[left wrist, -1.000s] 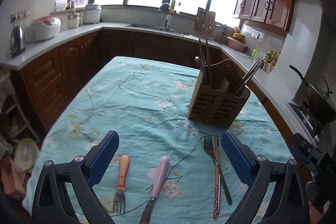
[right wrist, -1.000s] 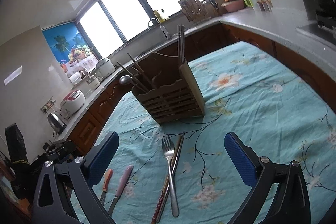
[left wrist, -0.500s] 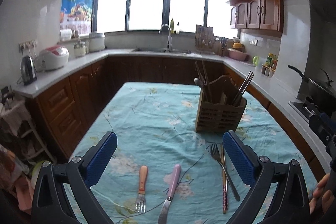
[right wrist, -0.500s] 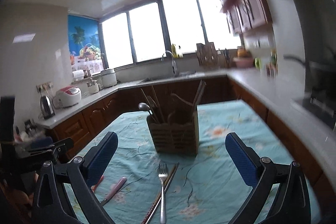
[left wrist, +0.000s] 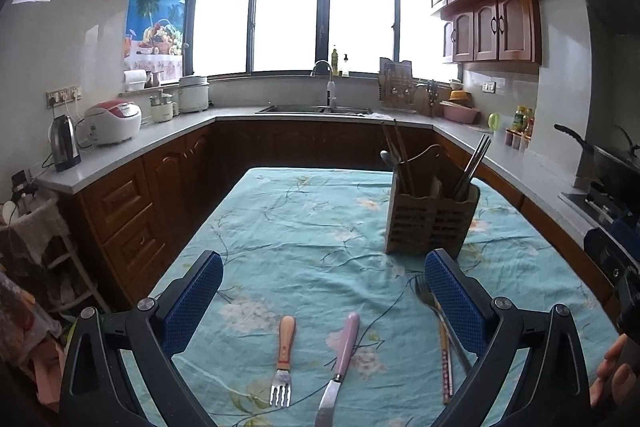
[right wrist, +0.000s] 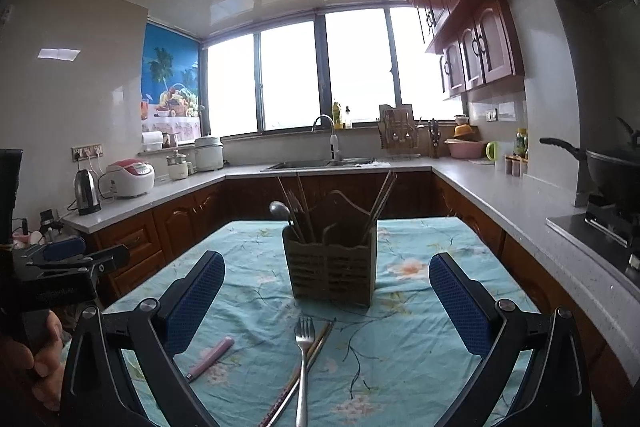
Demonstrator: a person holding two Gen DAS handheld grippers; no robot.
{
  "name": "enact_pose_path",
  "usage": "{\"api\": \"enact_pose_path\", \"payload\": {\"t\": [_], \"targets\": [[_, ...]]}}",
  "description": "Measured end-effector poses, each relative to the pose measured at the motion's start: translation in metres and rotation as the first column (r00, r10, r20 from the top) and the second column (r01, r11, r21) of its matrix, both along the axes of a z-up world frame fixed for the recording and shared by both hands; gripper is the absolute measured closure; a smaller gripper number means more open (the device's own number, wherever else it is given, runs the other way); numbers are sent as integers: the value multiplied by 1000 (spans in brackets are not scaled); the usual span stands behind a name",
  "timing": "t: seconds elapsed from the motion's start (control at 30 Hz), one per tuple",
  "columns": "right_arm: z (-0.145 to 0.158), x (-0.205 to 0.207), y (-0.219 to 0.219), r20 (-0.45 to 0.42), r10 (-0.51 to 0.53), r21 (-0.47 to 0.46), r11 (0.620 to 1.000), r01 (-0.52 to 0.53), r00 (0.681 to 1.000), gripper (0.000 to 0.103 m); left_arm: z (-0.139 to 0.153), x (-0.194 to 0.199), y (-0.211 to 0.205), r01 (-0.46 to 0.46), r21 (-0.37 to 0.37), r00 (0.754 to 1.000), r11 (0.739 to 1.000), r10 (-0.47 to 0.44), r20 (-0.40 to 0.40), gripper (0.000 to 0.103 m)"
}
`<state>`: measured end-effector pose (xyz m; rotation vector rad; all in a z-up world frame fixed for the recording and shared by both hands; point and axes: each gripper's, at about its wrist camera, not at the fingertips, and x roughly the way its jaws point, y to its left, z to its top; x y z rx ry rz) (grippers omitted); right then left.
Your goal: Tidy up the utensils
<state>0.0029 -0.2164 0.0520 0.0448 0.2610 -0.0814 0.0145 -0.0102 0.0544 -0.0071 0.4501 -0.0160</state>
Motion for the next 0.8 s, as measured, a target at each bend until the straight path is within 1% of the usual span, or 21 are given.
{"api": "enact_pose_path", "payload": {"t": [0.13,0.33,0.53,0.8], "targets": [[-9,-3,-2,13,-2,6,1000,2,1000,0,-5,1,-1,-12,12,1000,1000,12,12,1],[-11,-6,1,26,1,-12,1000,0,1000,0,-12,-1,-6,-18,41,999,999,16,39,1],[-13,-5,2,16,7,-6,1000,-7,1000,0,-20,-2,-10,-12,58,999,998,9,38,1],[-21,-2,-2,-6,12,12,1000,-12,1000,0,-22,-2,-8,-10,60,1000,998,9,27,1]]}}
